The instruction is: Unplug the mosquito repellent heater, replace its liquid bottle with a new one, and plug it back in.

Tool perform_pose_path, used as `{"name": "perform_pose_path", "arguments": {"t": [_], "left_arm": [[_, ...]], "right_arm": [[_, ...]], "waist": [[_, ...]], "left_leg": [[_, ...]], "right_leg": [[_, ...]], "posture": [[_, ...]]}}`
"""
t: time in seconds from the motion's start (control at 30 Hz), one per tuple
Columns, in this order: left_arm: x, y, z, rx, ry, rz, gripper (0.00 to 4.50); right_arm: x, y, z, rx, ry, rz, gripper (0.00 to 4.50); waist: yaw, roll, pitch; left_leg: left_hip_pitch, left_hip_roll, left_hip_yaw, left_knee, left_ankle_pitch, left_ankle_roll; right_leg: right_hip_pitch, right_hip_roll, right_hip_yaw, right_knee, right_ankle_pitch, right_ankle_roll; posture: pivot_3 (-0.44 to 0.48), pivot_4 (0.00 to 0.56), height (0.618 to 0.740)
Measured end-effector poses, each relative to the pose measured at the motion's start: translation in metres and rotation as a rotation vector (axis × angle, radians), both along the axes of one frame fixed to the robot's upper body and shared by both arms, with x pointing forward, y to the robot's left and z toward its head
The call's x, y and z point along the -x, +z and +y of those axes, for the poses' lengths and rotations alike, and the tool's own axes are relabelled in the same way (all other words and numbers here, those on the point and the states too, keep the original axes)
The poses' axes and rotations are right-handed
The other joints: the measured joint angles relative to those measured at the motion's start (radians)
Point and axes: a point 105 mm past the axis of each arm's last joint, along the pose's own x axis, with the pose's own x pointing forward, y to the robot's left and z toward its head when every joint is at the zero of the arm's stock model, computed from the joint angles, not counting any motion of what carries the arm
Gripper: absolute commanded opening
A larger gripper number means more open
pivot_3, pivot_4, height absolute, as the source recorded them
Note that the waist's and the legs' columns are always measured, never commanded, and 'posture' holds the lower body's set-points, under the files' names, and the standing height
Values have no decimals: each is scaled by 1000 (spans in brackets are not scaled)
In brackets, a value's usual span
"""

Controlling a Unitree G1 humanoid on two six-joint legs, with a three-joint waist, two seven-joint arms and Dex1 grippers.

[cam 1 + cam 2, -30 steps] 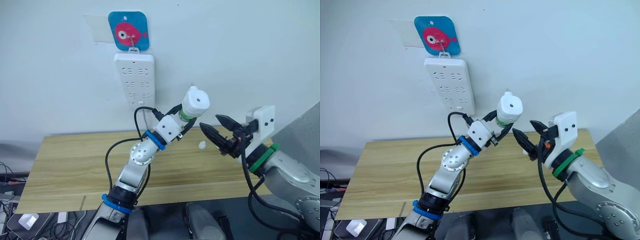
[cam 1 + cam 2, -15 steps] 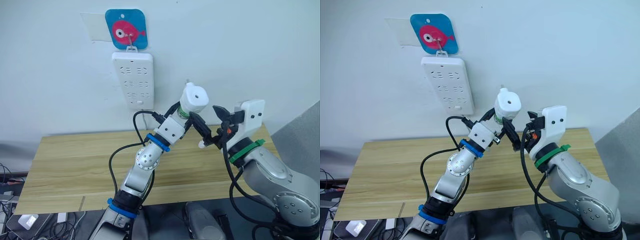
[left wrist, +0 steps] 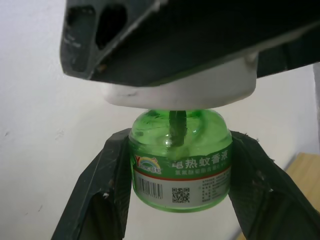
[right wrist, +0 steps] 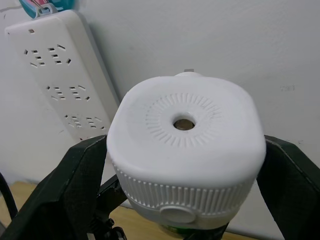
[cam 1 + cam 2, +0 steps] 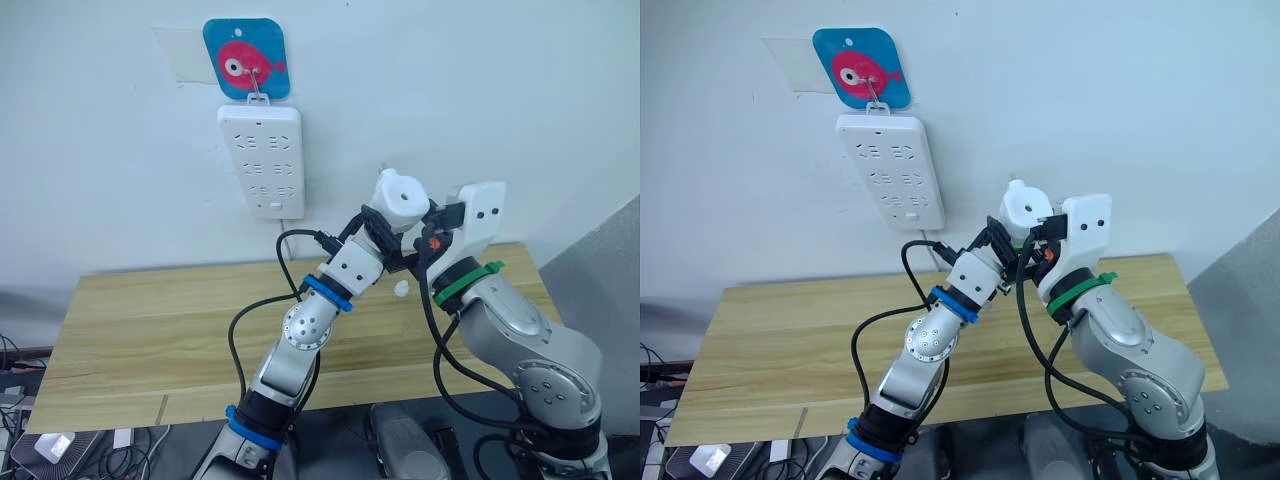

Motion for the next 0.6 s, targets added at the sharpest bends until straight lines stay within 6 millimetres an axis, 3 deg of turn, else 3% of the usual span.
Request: {"name": "perform_pose_path", "arguments": {"t": [0.17, 0.27, 0.37, 0.57, 0.6], "left_arm": [[-1, -2, 0, -4, 5, 16, 2256], [-1, -3, 0, -4, 6, 19, 2256], [-2, -3, 1, 0, 12, 22, 2256], [-2, -4, 2, 5, 17, 27, 2256], [-2, -4, 3, 5, 16, 28, 2982]], "right_arm": [[-1, 2, 0, -7, -5, -21, 4481], [-2, 3, 1, -5, -3, -34, 3919], [-2, 4, 1, -4, -6, -45, 2957], [-4, 4, 2, -5, 3, -50, 2961], [-4, 4, 2, -5, 4, -50, 2961]], "waist": [[0, 0, 0], [0, 0, 0], [0, 0, 0], [0, 0, 0], [0, 0, 0]], "left_leg": [[0, 0, 0, 0, 0, 0], [0, 0, 0, 0, 0, 0], [0, 0, 0, 0, 0, 0], [0, 0, 0, 0, 0, 0], [0, 0, 0, 0, 0, 0]], "right_leg": [[0, 0, 0, 0, 0, 0], [0, 0, 0, 0, 0, 0], [0, 0, 0, 0, 0, 0], [0, 0, 0, 0, 0, 0], [0, 0, 0, 0, 0, 0]], "posture": [[-250, 215, 740], [-248, 212, 740], [-244, 207, 740], [-228, 196, 740], [-228, 196, 740]]}}
